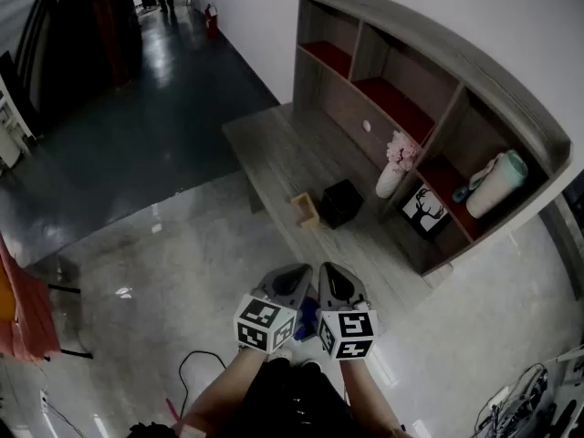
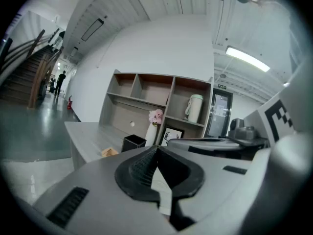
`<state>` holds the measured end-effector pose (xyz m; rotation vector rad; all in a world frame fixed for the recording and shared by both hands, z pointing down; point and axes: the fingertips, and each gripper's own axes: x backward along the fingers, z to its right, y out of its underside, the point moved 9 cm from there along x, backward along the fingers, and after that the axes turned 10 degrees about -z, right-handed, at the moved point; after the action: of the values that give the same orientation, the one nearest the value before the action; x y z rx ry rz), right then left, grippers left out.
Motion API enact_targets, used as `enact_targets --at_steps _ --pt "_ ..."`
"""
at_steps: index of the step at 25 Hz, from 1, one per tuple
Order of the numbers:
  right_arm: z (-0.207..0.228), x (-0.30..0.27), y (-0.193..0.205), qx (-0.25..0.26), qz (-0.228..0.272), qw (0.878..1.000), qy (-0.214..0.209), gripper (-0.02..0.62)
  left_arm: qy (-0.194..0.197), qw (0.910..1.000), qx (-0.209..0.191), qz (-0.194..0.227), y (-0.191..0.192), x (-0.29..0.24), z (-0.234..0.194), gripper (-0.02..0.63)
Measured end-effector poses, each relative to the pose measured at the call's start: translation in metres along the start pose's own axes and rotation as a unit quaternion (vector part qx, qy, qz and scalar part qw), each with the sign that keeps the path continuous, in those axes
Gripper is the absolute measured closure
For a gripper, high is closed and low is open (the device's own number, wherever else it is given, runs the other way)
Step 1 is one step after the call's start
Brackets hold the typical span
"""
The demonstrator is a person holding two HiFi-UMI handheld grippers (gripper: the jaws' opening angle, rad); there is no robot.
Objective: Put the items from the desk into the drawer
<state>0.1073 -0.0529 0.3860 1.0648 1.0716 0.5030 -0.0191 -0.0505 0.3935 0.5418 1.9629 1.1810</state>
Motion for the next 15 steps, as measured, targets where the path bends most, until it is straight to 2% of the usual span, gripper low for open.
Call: enact_targets --at_steps 7,15 --pt "0.025 0.027 0.006 -0.027 0.009 0.998 0.056 0.583 0.062 0.9978 -0.022 -0.011 -0.009 -0.023 0.033 0.595" --pt "0.046 0.058 0.021 -0.050 0.015 0.992 0.118 0.583 0.113 0.9923 -0.047 -0.020 -0.013 -0.042 0.065 0.595"
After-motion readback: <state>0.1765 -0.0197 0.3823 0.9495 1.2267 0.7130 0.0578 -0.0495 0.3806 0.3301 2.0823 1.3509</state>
